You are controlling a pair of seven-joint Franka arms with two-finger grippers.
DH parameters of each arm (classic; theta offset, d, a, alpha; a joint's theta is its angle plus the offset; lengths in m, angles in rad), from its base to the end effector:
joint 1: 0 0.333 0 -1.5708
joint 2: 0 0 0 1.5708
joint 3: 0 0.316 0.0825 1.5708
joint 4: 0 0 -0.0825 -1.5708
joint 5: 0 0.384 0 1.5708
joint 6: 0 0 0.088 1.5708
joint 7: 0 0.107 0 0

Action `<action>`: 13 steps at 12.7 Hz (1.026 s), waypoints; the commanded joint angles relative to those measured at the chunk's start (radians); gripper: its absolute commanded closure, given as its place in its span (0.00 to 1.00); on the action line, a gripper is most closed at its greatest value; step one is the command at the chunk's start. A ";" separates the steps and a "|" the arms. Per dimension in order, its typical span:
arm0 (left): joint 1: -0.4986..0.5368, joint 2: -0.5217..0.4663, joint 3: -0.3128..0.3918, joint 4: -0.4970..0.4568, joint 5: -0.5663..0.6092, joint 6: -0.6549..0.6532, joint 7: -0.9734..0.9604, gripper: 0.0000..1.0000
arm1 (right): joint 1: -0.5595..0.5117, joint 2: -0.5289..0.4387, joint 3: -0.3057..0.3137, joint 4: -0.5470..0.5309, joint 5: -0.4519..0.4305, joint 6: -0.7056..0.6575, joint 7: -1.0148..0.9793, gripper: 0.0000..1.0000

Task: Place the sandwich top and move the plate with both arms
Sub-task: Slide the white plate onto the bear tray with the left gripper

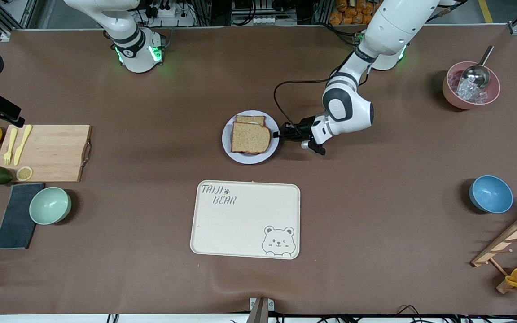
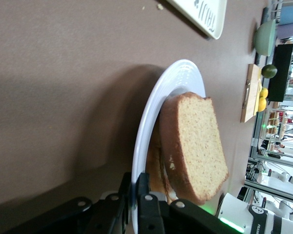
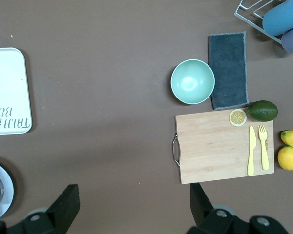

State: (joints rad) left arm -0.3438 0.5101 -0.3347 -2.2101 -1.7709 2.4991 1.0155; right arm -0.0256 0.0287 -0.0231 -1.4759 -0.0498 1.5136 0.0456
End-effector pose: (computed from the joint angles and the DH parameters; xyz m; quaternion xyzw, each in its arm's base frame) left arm 0.4017 -0.3295 0.1389 0.8855 0.0054 -0.0290 0.4637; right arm 0.5573 -0.0325 0.6482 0.9985 -0.0486 0.0045 0.0252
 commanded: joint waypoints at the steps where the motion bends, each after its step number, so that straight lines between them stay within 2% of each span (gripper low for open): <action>1: 0.000 -0.013 -0.006 -0.007 -0.106 0.012 0.080 1.00 | -0.005 -0.016 0.011 -0.001 -0.021 -0.010 -0.006 0.00; 13: 0.025 -0.065 -0.026 0.016 -0.334 0.003 0.098 1.00 | -0.004 -0.016 0.015 -0.001 -0.005 -0.012 -0.006 0.00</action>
State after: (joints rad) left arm -0.3348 0.4884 -0.3460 -2.1833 -2.0521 2.4942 1.0935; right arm -0.0253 0.0287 -0.0165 -1.4759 -0.0504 1.5130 0.0455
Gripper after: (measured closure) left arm 0.943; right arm 0.000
